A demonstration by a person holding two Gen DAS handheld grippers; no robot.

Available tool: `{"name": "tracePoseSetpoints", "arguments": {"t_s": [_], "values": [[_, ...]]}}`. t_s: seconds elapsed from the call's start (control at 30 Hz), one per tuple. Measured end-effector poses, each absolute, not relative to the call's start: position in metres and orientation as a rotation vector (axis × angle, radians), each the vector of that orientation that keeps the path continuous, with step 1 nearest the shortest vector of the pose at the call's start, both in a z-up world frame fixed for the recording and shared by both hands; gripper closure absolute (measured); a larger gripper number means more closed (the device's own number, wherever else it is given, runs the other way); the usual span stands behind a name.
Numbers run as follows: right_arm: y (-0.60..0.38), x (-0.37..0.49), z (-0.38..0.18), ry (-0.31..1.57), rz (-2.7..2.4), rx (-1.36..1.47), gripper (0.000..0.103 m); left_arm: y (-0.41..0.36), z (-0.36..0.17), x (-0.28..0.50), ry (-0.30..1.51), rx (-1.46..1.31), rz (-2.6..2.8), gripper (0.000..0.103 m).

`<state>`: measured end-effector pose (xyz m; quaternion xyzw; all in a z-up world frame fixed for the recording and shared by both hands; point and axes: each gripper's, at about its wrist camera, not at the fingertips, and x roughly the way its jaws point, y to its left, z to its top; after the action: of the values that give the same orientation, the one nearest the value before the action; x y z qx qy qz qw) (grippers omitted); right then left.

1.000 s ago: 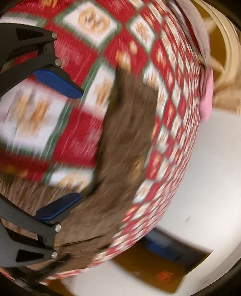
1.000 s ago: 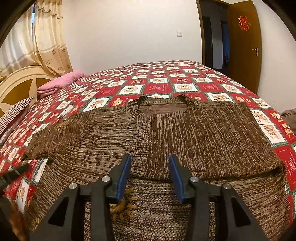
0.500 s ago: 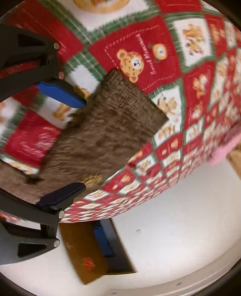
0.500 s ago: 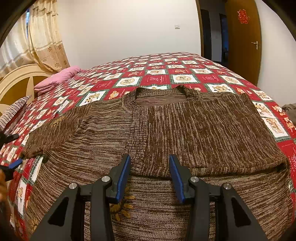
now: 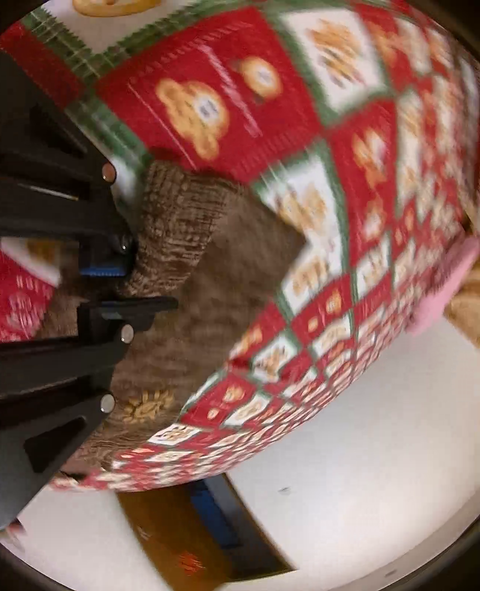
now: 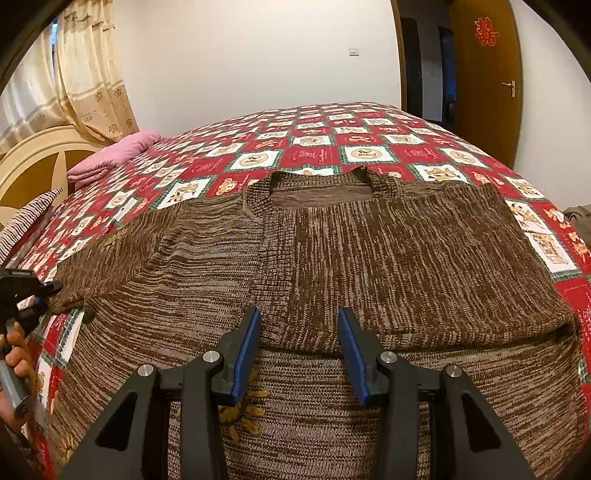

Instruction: Fold small clothes

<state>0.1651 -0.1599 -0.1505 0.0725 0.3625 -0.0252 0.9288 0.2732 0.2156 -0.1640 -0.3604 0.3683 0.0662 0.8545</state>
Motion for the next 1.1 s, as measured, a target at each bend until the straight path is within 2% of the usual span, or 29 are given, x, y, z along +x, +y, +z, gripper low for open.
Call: {"name": "tracePoseSetpoints", "arguments": {"t_s": [0.1,0.2,0.27,0.43,0.6,0.67,0.7,0.73,0.8,0.93,1.1], "values": [[-0.165,0.164,-0.15,0.735,-0.046,0.182,0.058,0.173,-0.128,0.284,0.725,-0.612,0.057,0.096],[-0.17,0.163,-0.15,0.731,-0.04,0.217,0.058,0.093,-0.084,0.28,0.649,-0.396,-0.114,0.096],[-0.17,0.162,-0.15,0.729,-0.039,0.225,0.058,0.049,-0.072,0.267,0.627,-0.308,-0.231,0.096],[-0.174,0.162,-0.151,0.724,-0.034,0.249,0.058,-0.045,-0.098,0.246,0.718,-0.121,-0.422,0.095],[-0.178,0.162,-0.152,0.725,-0.026,0.274,0.058,-0.038,-0.133,0.245,0.857,-0.176,-0.427,0.094],[-0.178,0.161,-0.152,0.726,-0.027,0.273,0.058,-0.022,-0.132,0.233,0.873,-0.21,-0.404,0.082],[-0.178,0.162,-0.152,0.728,-0.028,0.272,0.058,-0.016,-0.133,0.228,0.877,-0.224,-0.404,0.065],[-0.178,0.162,-0.152,0.728,-0.027,0.272,0.058,-0.003,-0.134,0.222,0.879,-0.246,-0.402,0.044],[-0.178,0.162,-0.152,0.728,-0.027,0.274,0.058,0.012,-0.134,0.213,0.847,-0.28,-0.378,0.023],[-0.177,0.163,-0.153,0.736,-0.025,0.273,0.058,0.052,-0.14,0.199,0.8,-0.32,-0.221,0.021],[-0.172,0.169,-0.153,0.765,0.002,0.249,0.046,0.066,-0.158,0.197,0.788,-0.373,-0.167,0.018]]}}
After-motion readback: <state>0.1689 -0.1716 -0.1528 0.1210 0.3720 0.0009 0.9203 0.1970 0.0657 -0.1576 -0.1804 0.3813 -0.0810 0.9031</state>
